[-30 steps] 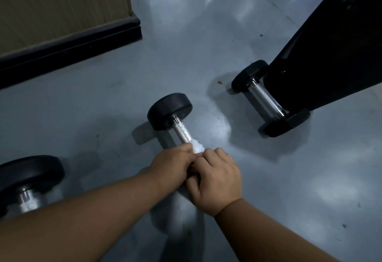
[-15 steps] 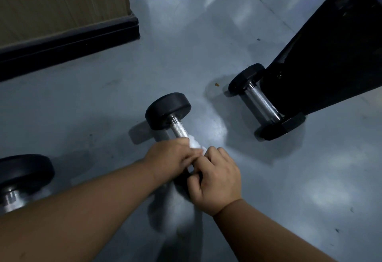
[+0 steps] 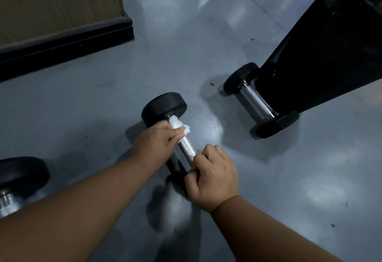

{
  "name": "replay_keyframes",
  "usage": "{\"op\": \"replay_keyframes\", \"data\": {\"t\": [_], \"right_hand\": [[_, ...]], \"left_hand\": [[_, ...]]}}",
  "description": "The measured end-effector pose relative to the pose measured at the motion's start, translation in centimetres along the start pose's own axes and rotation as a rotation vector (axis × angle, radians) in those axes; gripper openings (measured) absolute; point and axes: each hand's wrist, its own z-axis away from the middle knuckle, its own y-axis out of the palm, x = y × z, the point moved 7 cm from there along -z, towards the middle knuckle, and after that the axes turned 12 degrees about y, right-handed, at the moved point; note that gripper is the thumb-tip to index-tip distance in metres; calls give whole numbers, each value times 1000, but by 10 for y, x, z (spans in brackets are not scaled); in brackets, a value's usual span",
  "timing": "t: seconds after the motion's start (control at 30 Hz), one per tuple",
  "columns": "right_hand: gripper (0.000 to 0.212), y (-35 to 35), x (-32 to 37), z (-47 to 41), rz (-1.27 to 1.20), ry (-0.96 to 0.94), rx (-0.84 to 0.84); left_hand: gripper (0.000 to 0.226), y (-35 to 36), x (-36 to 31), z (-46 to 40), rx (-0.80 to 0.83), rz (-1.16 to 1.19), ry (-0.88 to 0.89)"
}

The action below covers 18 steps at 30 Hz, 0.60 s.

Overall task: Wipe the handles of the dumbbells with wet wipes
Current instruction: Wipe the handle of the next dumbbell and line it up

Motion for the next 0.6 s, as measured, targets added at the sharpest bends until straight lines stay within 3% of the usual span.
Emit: {"op": "replay_keyframes", "data": {"t": [0.13, 0.2, 0.27, 0.43, 0.53, 0.6], "right_hand": [[10, -1, 1, 0, -22, -19, -5], [8, -3, 1, -2, -47, -29, -5], [8, -4, 0, -4, -42, -23, -6], [10, -3, -1, -2, -6, -2, -6], [9, -3, -2, -3, -31, -2, -2], [7, -4, -3, -4, -48, -2, 3]], "left_hand": [[43, 23, -28, 15, 110, -5, 20], [50, 30, -42, 17, 161, -177, 159], [53, 34, -36, 10, 175, -110, 183], [36, 19, -12, -1, 53, -24, 21], [24, 28, -36, 13, 149, -43, 65], [36, 30, -41, 14, 160, -43, 116]]}}
